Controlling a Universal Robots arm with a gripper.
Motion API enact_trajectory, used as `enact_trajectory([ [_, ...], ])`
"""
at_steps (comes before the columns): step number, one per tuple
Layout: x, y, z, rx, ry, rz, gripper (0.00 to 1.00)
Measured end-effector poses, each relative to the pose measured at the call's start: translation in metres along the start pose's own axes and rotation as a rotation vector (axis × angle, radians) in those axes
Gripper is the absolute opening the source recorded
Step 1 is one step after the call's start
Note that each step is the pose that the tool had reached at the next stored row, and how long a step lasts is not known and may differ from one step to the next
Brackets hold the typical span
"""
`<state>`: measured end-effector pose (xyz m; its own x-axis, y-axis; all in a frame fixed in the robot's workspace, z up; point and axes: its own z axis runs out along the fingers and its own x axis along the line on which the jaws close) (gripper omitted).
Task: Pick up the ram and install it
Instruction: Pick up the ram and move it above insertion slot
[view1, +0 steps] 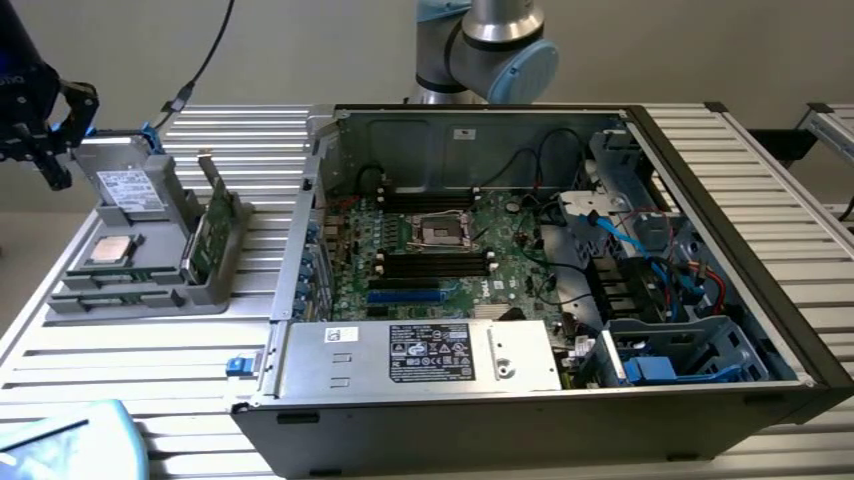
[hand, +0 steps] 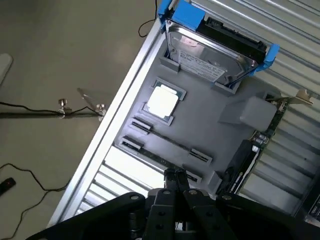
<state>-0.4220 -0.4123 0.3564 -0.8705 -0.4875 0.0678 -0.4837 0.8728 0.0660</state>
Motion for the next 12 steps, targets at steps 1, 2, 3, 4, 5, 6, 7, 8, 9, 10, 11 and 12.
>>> enact_trajectory([
  [1, 0.0000, 0.0000, 0.0000, -0.0031, -0.0014, -0.016, 0.11],
  [2, 0.0000, 0.0000, 0.0000, -0.0065, -0.0027, -0.033, 0.11],
  [3, 0.0000, 0.0000, 0.0000, -0.0100, -0.0042, -0.050, 0.11],
  [4, 0.0000, 0.0000, 0.0000, -0.0134, -0.0057, -0.066, 0.11],
  [5, 0.0000, 0.0000, 0.0000, -0.0166, -0.0071, -0.082, 0.11],
  [6, 0.0000, 0.0001, 0.0001, -0.0187, -0.0077, -0.099, 0.11],
  [7, 0.0000, 0.0001, 0.0001, -0.0192, -0.0075, -0.118, 0.11],
  [8, 0.0000, 0.0001, 0.0000, -0.0191, -0.0069, -0.135, 0.11],
  [9, 0.0000, 0.0000, 0.0001, -0.0189, -0.0063, -0.154, 0.11],
  [10, 0.0001, 0.0000, 0.0001, -0.0186, -0.0054, -0.172, 0.11],
  [11, 0.0001, -0.0001, 0.0001, -0.0182, -0.0044, -0.191, 0.11],
  [12, 0.0000, -0.0001, 0.0000, -0.0178, -0.0035, -0.208, 0.11],
])
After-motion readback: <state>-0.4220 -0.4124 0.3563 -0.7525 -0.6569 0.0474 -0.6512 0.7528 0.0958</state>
